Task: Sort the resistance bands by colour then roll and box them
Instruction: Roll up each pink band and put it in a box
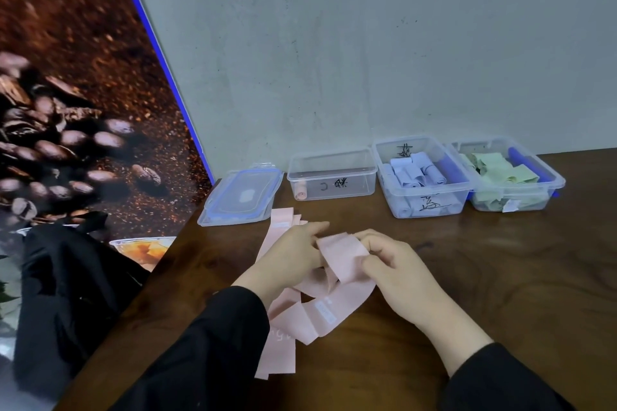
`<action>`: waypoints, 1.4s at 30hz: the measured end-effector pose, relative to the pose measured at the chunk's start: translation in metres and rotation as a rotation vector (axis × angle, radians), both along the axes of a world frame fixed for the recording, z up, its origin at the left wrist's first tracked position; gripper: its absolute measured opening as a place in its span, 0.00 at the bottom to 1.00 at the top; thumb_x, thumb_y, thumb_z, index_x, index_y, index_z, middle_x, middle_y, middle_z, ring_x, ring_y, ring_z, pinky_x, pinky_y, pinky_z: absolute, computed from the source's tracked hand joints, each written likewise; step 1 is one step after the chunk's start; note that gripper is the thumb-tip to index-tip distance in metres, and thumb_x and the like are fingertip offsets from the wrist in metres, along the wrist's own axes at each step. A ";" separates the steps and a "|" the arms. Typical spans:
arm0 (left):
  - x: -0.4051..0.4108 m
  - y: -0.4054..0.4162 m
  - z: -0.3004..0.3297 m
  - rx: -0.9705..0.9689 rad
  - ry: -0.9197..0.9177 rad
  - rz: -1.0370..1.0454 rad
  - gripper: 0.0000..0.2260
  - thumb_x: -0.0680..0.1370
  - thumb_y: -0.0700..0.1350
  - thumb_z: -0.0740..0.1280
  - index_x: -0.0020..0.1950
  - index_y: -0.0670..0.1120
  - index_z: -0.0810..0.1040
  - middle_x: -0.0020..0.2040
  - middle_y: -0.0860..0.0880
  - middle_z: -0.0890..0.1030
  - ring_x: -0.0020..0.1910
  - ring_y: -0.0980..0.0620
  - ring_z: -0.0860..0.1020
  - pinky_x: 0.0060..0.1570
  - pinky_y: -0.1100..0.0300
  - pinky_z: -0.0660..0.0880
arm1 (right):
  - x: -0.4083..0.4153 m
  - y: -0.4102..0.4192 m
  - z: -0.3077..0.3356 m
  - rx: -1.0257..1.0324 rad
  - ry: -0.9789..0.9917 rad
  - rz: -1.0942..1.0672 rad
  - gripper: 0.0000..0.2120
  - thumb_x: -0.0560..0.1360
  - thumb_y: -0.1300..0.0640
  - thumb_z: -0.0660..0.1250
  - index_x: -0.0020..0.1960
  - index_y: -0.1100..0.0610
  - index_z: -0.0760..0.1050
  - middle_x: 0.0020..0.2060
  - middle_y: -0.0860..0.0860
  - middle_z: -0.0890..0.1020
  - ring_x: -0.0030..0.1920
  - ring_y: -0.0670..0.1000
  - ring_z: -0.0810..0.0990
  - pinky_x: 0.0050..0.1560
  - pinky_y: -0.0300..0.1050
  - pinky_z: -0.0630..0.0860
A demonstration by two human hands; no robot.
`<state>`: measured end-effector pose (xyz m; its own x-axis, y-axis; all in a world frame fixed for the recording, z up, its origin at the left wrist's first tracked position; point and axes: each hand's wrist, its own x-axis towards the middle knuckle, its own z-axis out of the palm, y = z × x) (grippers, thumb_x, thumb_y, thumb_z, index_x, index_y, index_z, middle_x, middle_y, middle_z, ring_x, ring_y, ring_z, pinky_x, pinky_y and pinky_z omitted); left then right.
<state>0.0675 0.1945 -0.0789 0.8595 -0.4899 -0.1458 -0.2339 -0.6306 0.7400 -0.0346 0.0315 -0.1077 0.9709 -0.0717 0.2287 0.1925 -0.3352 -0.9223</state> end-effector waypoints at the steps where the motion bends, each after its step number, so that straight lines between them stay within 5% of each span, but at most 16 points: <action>1: -0.002 -0.001 0.001 -0.059 0.015 0.019 0.18 0.78 0.41 0.69 0.67 0.51 0.78 0.51 0.52 0.84 0.53 0.55 0.79 0.44 0.71 0.70 | -0.002 -0.001 0.000 -0.005 0.000 0.009 0.12 0.71 0.49 0.60 0.40 0.55 0.78 0.50 0.46 0.82 0.53 0.45 0.80 0.49 0.38 0.77; 4: -0.007 -0.005 0.007 -0.235 0.007 0.099 0.09 0.77 0.39 0.69 0.49 0.51 0.86 0.45 0.56 0.86 0.51 0.54 0.82 0.49 0.64 0.75 | -0.003 -0.004 -0.003 -0.037 0.041 -0.023 0.13 0.76 0.48 0.62 0.40 0.56 0.76 0.46 0.45 0.81 0.50 0.45 0.79 0.44 0.35 0.75; 7: -0.010 -0.007 0.019 -0.348 -0.006 0.114 0.08 0.76 0.40 0.72 0.47 0.52 0.87 0.47 0.55 0.86 0.52 0.51 0.82 0.55 0.55 0.78 | -0.004 -0.005 -0.001 -0.035 0.044 -0.227 0.13 0.82 0.46 0.62 0.43 0.52 0.77 0.39 0.43 0.79 0.43 0.41 0.78 0.41 0.31 0.71; 9: -0.015 -0.009 0.031 -0.377 -0.032 0.093 0.08 0.76 0.40 0.73 0.48 0.52 0.87 0.47 0.55 0.86 0.52 0.51 0.82 0.55 0.54 0.79 | -0.003 -0.004 0.006 0.045 -0.001 -0.317 0.06 0.81 0.46 0.65 0.53 0.47 0.77 0.47 0.38 0.81 0.50 0.37 0.78 0.46 0.30 0.71; 12: -0.020 -0.011 0.047 -0.362 -0.137 -0.011 0.08 0.75 0.39 0.72 0.47 0.52 0.87 0.45 0.55 0.86 0.48 0.54 0.82 0.52 0.55 0.79 | -0.002 -0.003 0.019 0.143 -0.037 -0.193 0.16 0.79 0.45 0.68 0.66 0.43 0.75 0.60 0.36 0.80 0.61 0.37 0.77 0.57 0.34 0.75; 16: -0.032 -0.015 0.075 -0.263 -0.255 -0.131 0.05 0.76 0.41 0.72 0.45 0.51 0.85 0.37 0.56 0.84 0.36 0.58 0.79 0.40 0.59 0.74 | -0.012 0.003 0.038 0.270 -0.063 -0.076 0.10 0.80 0.49 0.67 0.61 0.45 0.81 0.53 0.42 0.85 0.55 0.42 0.83 0.52 0.39 0.80; 20: -0.039 -0.008 0.102 -0.175 -0.202 -0.263 0.09 0.77 0.41 0.70 0.52 0.53 0.85 0.44 0.49 0.85 0.43 0.53 0.80 0.52 0.49 0.78 | -0.021 -0.003 0.050 0.352 -0.086 -0.159 0.08 0.82 0.55 0.66 0.51 0.49 0.85 0.47 0.48 0.87 0.51 0.48 0.84 0.53 0.46 0.79; 24: -0.047 -0.003 0.116 -0.345 -0.022 -0.215 0.14 0.73 0.45 0.64 0.55 0.50 0.86 0.48 0.43 0.84 0.44 0.48 0.78 0.52 0.46 0.77 | -0.029 -0.008 0.065 0.370 -0.130 -0.197 0.07 0.81 0.56 0.68 0.48 0.50 0.84 0.45 0.50 0.87 0.50 0.53 0.84 0.54 0.56 0.80; 27: -0.058 -0.010 0.123 -0.353 -0.160 -0.161 0.09 0.76 0.52 0.70 0.47 0.48 0.85 0.41 0.43 0.82 0.38 0.49 0.75 0.44 0.49 0.72 | -0.034 -0.009 0.076 0.363 -0.179 -0.197 0.05 0.80 0.56 0.69 0.49 0.49 0.84 0.45 0.48 0.87 0.50 0.51 0.85 0.54 0.51 0.80; 31: -0.072 -0.022 0.140 -0.460 -0.326 -0.080 0.07 0.79 0.42 0.69 0.42 0.46 0.83 0.37 0.52 0.81 0.36 0.54 0.75 0.42 0.55 0.74 | -0.036 -0.009 0.083 0.379 -0.189 -0.133 0.06 0.79 0.57 0.71 0.55 0.50 0.81 0.50 0.45 0.86 0.53 0.46 0.84 0.55 0.44 0.79; 35: -0.080 -0.030 0.166 -0.611 -0.393 -0.058 0.07 0.81 0.43 0.68 0.44 0.47 0.82 0.40 0.51 0.81 0.40 0.55 0.77 0.41 0.57 0.77 | -0.038 -0.011 0.077 0.177 -0.053 -0.062 0.10 0.79 0.47 0.70 0.59 0.38 0.75 0.50 0.34 0.84 0.51 0.36 0.82 0.50 0.35 0.78; 39: -0.074 -0.036 0.181 -0.629 -0.472 -0.007 0.07 0.81 0.44 0.67 0.44 0.49 0.81 0.39 0.50 0.81 0.40 0.54 0.78 0.37 0.58 0.78 | -0.043 -0.011 0.069 0.281 0.037 -0.065 0.11 0.79 0.48 0.70 0.59 0.50 0.81 0.49 0.47 0.87 0.51 0.50 0.86 0.57 0.56 0.82; 42: -0.053 -0.040 0.180 -0.587 -0.507 0.050 0.07 0.81 0.44 0.66 0.44 0.48 0.80 0.38 0.47 0.81 0.38 0.53 0.78 0.34 0.58 0.77 | -0.042 -0.012 0.059 0.357 0.093 -0.070 0.12 0.76 0.48 0.72 0.57 0.49 0.83 0.52 0.46 0.86 0.54 0.50 0.85 0.58 0.60 0.82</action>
<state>0.0145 0.1544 0.1010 0.7751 -0.3245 0.5422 -0.6144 -0.1870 0.7665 -0.0769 0.0196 -0.0486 0.9763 -0.1980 0.0879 0.0900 0.0017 -0.9959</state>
